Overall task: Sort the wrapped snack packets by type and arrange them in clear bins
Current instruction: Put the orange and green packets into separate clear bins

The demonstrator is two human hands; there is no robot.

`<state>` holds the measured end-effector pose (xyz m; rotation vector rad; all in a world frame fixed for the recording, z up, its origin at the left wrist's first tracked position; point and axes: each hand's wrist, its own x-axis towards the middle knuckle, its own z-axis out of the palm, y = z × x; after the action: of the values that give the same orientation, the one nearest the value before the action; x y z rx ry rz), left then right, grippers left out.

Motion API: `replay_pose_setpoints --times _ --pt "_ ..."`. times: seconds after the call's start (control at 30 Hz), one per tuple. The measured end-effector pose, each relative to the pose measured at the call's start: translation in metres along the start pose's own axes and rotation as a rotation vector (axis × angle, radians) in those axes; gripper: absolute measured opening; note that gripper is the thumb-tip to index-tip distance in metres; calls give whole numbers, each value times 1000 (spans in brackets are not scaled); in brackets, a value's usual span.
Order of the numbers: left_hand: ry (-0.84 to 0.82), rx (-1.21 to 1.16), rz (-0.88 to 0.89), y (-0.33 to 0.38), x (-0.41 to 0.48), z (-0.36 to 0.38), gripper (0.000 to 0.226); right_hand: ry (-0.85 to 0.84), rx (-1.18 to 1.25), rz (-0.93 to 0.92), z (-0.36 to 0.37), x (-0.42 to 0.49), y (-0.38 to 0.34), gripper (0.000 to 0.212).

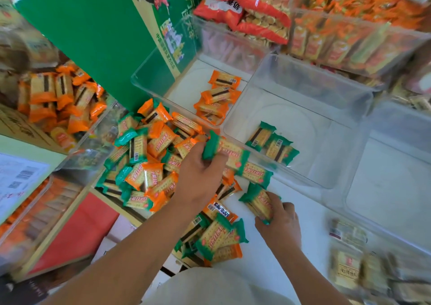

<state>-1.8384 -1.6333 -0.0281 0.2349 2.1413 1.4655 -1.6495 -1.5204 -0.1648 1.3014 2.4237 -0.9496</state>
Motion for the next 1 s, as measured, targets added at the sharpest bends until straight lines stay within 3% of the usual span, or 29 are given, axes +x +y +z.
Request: replay_pose_setpoints --times 0.13,0.27,0.37,0.47,0.57,0.67,0.77,0.9,1.0 --pt "-4 -17 37 23 29 30 16 -105 254 52 -27 -6 6 56" --pt "-28 218 61 18 68 63 20 -209 523 75 -67 -25 -6 41" --pt "-92 352 55 10 82 76 21 -185 697 74 -100 -38 -21 34" --pt "-97 316 59 4 83 70 37 -143 773 32 -136 -43 -40 31" --pt "5 293 171 -4 70 52 22 -61 789 -41 -169 -37 -58 26" --pt "40 325 232 -29 46 37 8 70 662 -88 -188 -10 -67 23" --pt "-180 502 258 -62 31 41 12 100 396 -84 -189 36 -66 22" --pt "-469 961 429 -78 46 68 47 -26 -43 -34 -168 97 -46 30" --pt "-517 1241 490 -82 60 81 69 -71 -225 -30 -160 112 -41 39"
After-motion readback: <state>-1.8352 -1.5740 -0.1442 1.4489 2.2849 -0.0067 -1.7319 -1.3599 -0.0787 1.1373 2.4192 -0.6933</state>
